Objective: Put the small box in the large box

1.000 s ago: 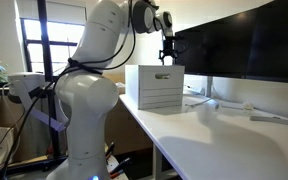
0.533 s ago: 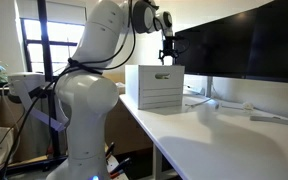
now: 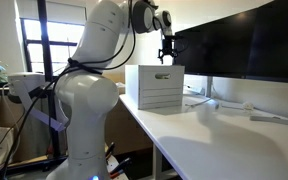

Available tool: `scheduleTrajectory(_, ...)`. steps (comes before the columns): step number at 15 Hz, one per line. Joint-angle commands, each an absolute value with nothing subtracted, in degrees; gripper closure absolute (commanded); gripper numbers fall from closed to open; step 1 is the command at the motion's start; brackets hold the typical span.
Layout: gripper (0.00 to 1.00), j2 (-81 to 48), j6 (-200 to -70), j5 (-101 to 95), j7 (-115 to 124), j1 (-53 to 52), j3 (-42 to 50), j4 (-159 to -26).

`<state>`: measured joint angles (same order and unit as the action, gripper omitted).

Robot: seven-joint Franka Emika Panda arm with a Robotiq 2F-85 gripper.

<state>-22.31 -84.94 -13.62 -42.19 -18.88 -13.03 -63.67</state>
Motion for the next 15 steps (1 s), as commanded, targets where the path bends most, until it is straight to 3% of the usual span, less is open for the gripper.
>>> scheduleTrajectory(1,0.0,-21.48,-83.4,-13.92,-41.62,-19.6,-13.17,-62.75)
scheduleTrajectory(15,0.0,-19.26,-80.79,-14.49,-42.33,-21.65,-13.09,-60.32)
